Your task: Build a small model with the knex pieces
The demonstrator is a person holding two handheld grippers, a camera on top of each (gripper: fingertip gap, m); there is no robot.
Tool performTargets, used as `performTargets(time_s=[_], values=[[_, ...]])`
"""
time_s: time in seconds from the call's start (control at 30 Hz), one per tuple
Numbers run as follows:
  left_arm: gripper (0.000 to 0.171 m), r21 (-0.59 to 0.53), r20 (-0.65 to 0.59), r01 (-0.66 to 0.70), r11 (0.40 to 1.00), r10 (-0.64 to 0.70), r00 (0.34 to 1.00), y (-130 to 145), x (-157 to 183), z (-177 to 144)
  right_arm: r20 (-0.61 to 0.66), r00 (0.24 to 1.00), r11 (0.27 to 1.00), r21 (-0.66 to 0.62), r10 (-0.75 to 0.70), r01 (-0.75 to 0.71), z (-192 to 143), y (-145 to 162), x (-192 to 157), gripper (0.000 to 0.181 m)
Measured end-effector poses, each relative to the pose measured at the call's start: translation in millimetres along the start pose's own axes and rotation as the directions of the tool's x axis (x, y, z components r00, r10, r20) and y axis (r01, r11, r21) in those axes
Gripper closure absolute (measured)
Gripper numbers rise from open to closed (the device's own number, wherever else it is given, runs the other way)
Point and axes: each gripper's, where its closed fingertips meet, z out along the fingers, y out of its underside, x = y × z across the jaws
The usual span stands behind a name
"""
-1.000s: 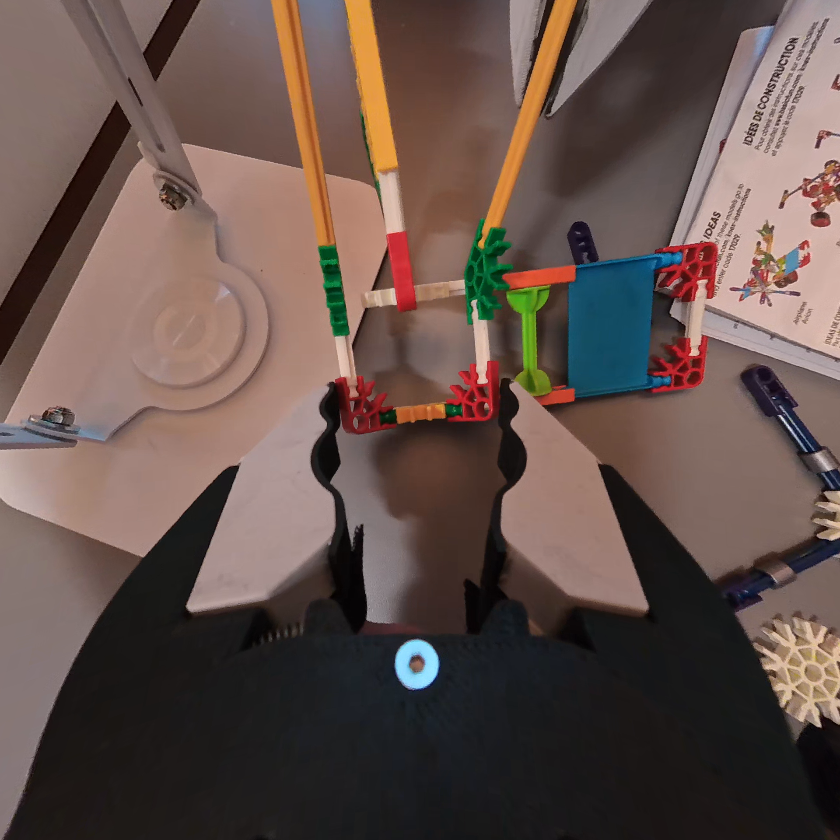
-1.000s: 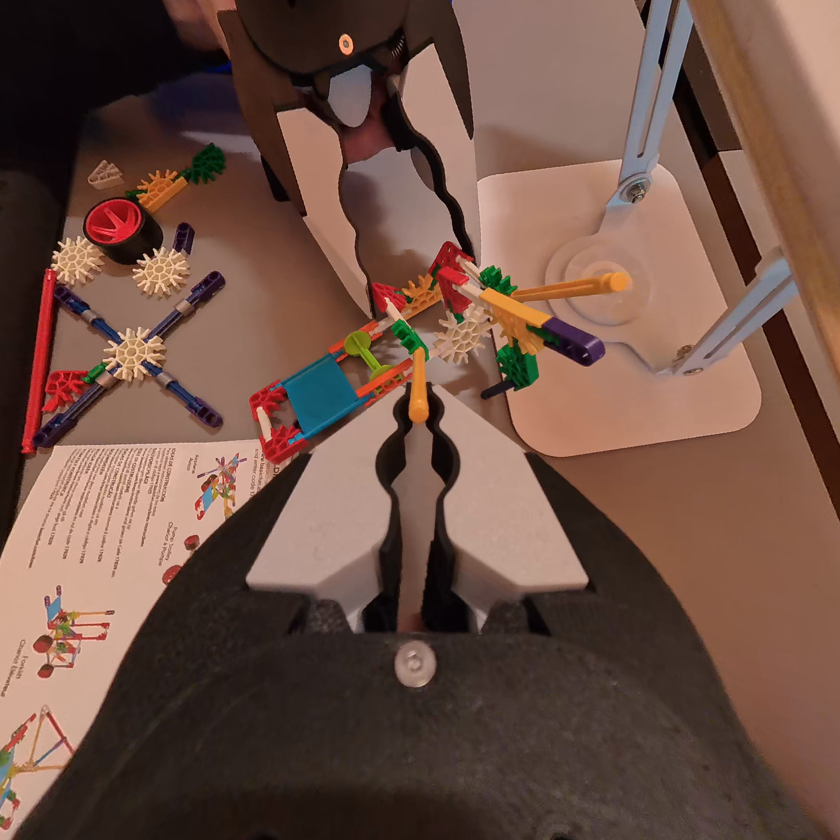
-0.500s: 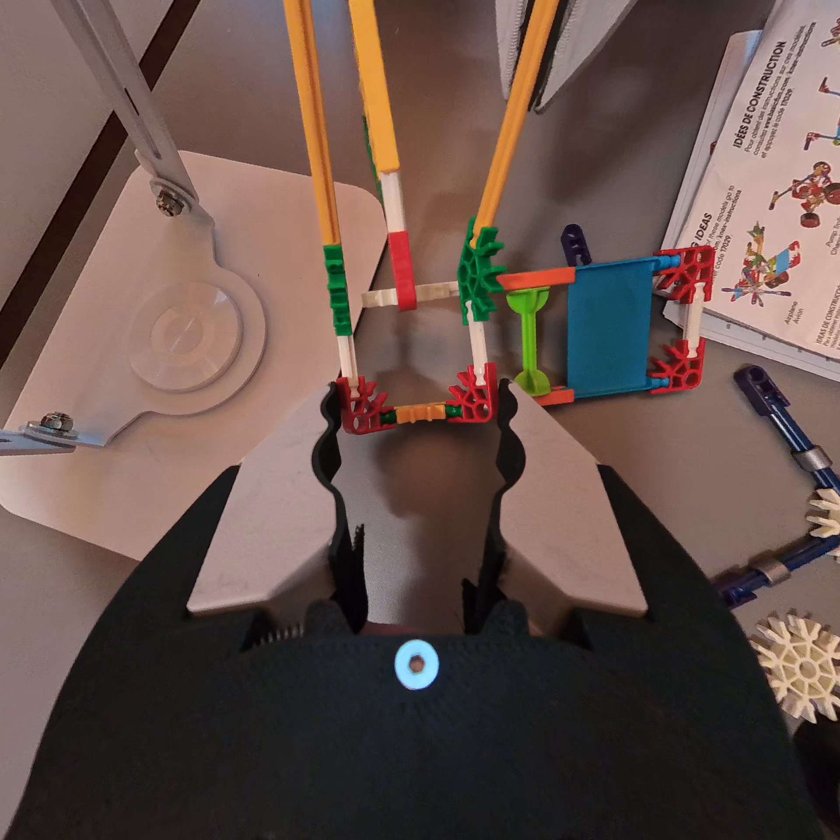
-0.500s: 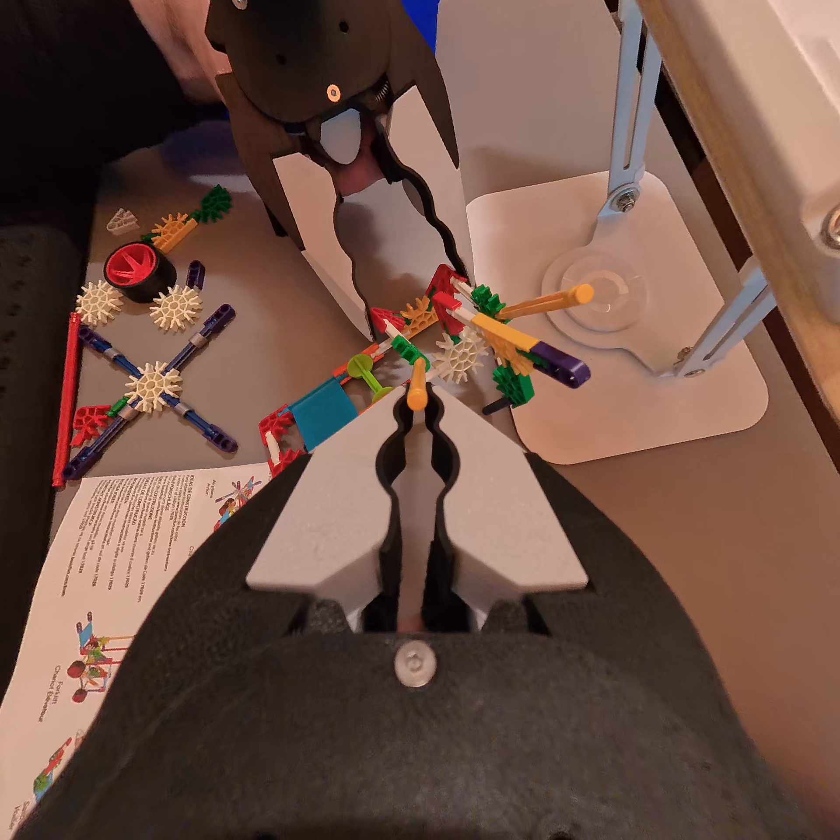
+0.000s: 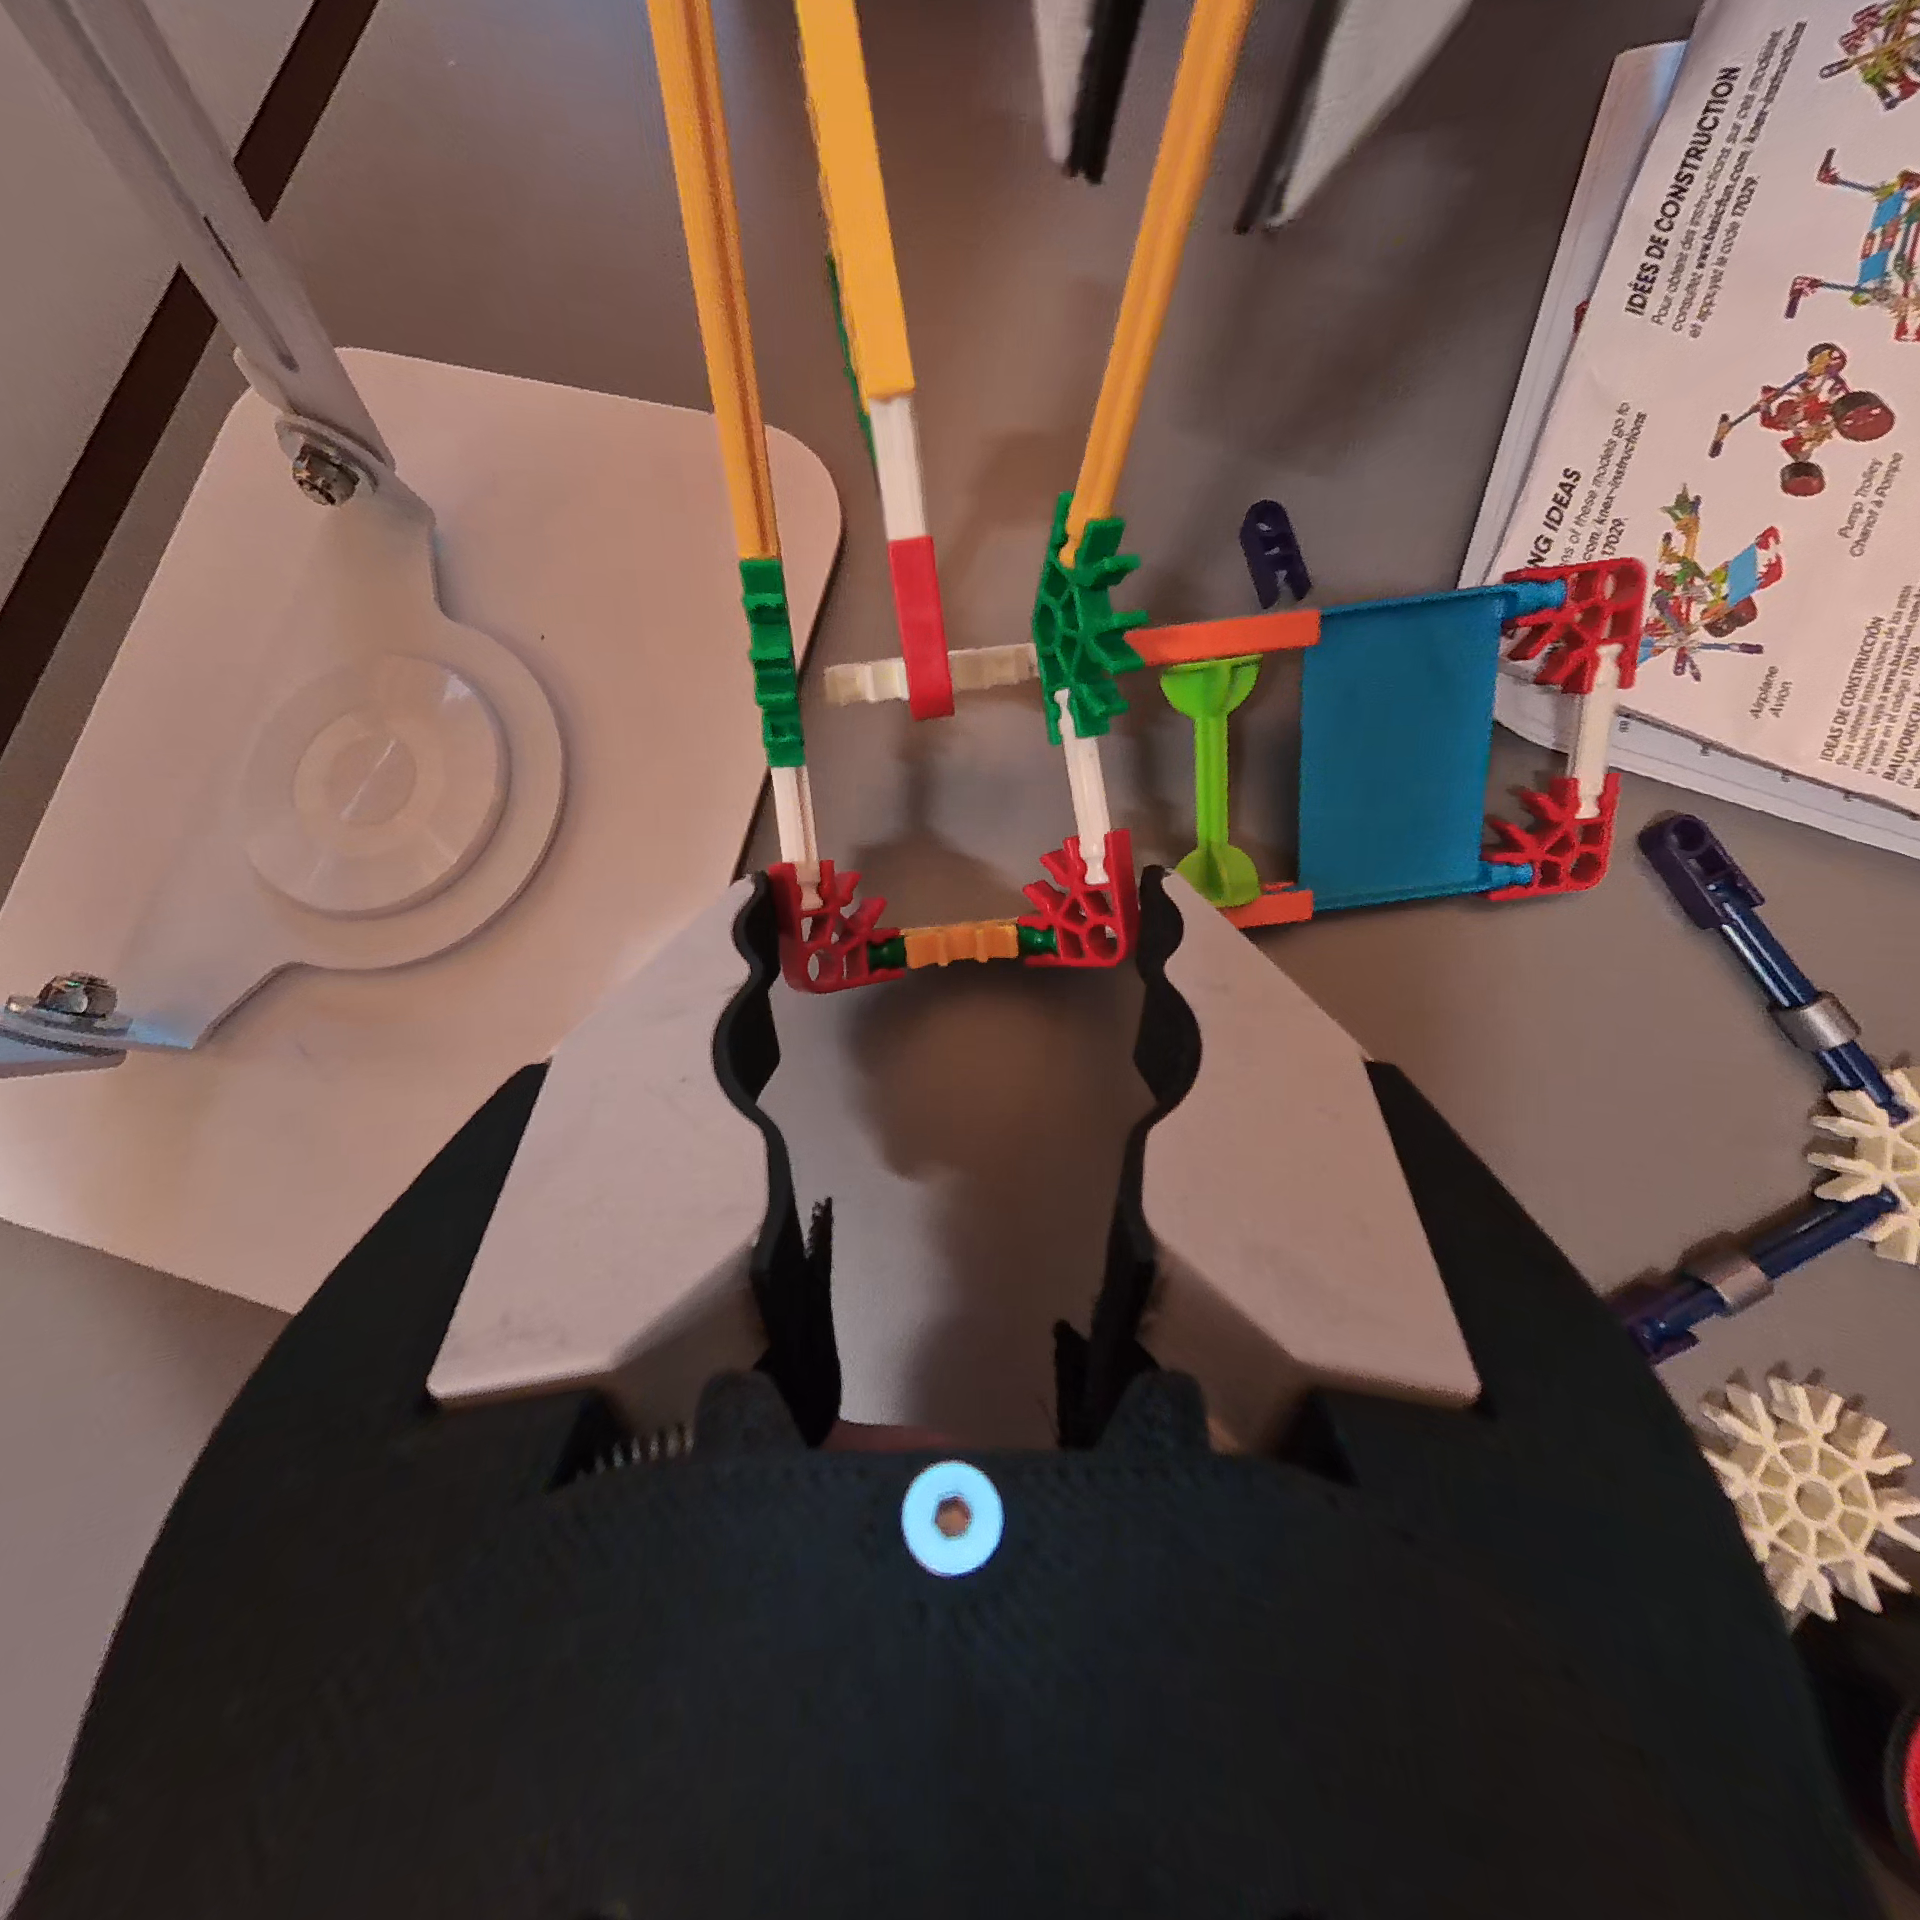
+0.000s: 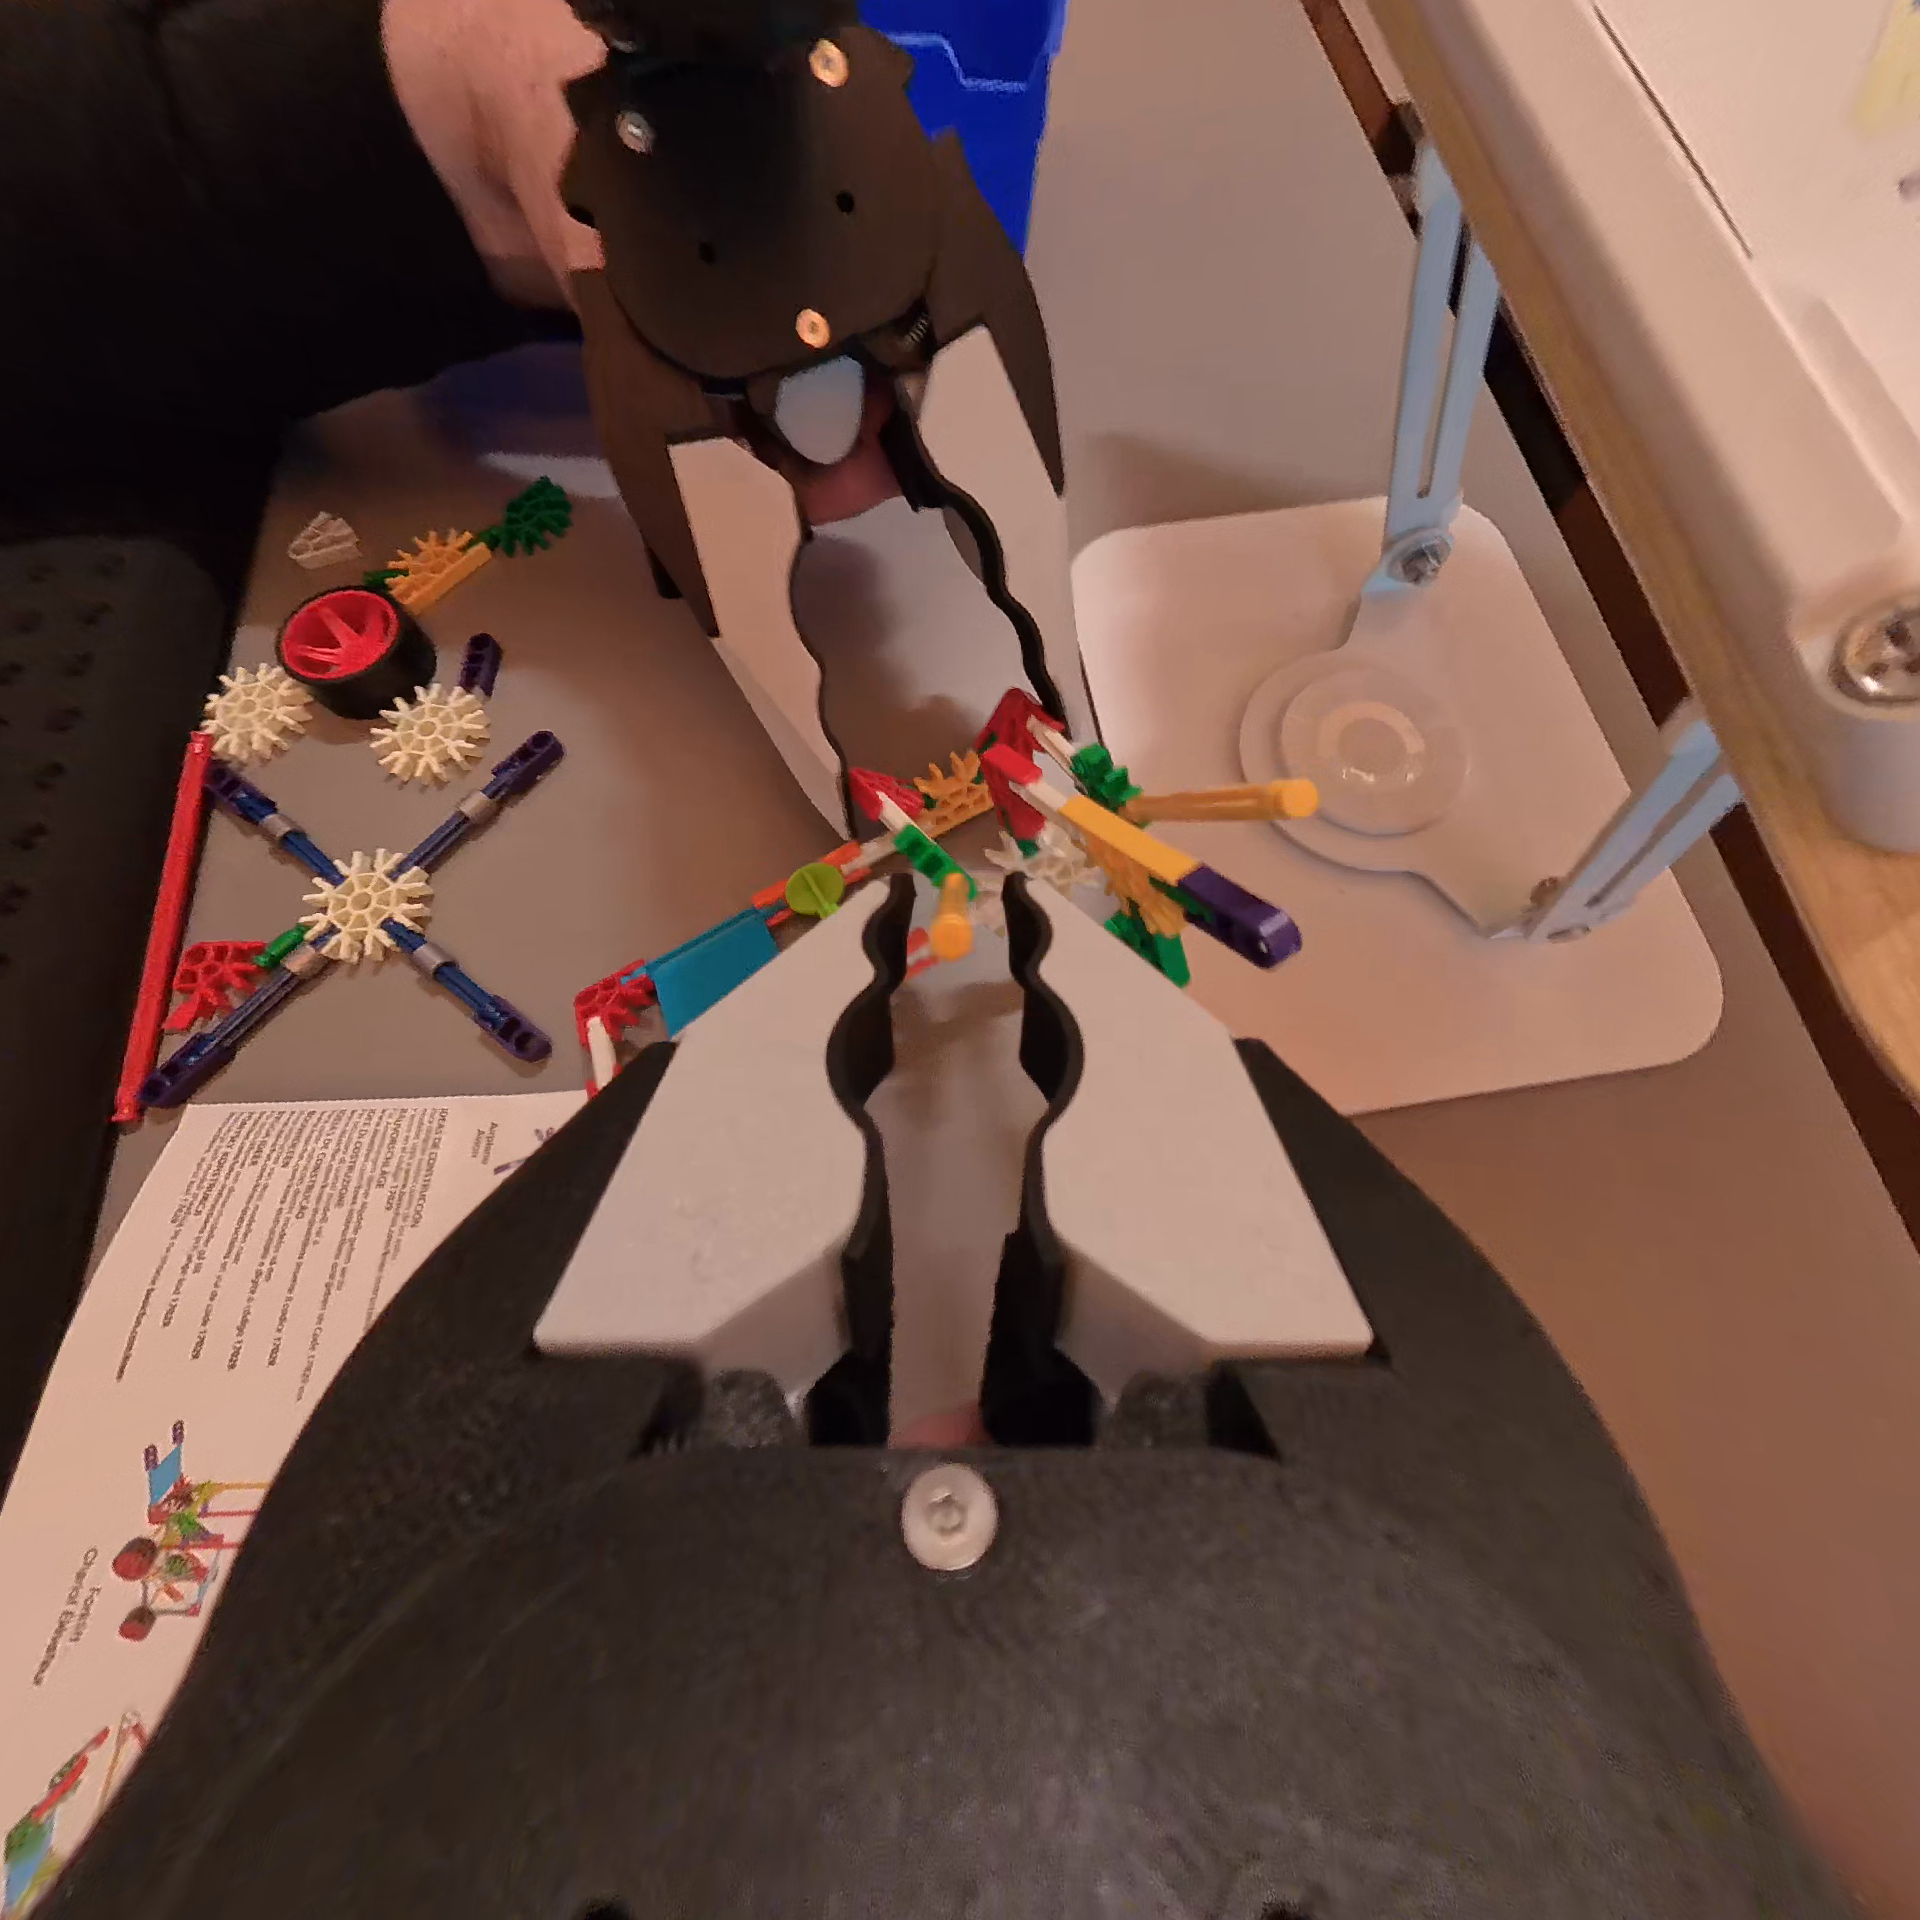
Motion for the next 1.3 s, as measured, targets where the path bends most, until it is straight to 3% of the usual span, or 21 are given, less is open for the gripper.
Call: performTargets(time_s=[0.17, 0.27, 0.33, 0.87, 1.17, 1.3], values=[[0.104, -0.005, -0.004, -0.007, 1.000, 0.007, 1.000, 0, 2, 1, 0.006, 0.996, 0.996, -0.025, -0.088, 0.088, 4, 1, -10, 0.162], [0.104, -0.006, -0.006, -0.007, 1.000, 0.007, 1.000, 0, 2, 1, -0.016, 0.995, 0.994, -0.048, -0.099, 0.099, 4, 5, -6, 0.178], [0.104, -0.005, -0.009, -0.010, 1.000, 0.010, 1.000, 0, 3, 1, 0.001, 0.996, 0.995, -0.039, -0.088, 0.088, 4, 4, -8, 0.179], [0.105, 0.012, 0.016, -0.018, 1.000, 0.018, 1.000, -5, 0, -1, 0.047, 0.963, 0.964, -0.020, 0.265, -0.264, 4, 10, 10, 0.179], [0.105, 0.014, 0.027, -0.020, 1.000, 0.020, 0.999, -6, -2, -2, 0.058, 0.943, 0.945, -0.008, 0.327, -0.327, 5, 13, 15, 0.179], [0.105, 0.020, 0.022, -0.020, 1.000, 0.020, 1.000, -7, -1, -2, 0.079, 0.962, 0.964, 0.032, 0.260, -0.263, 3, 6, 11, 0.179]])
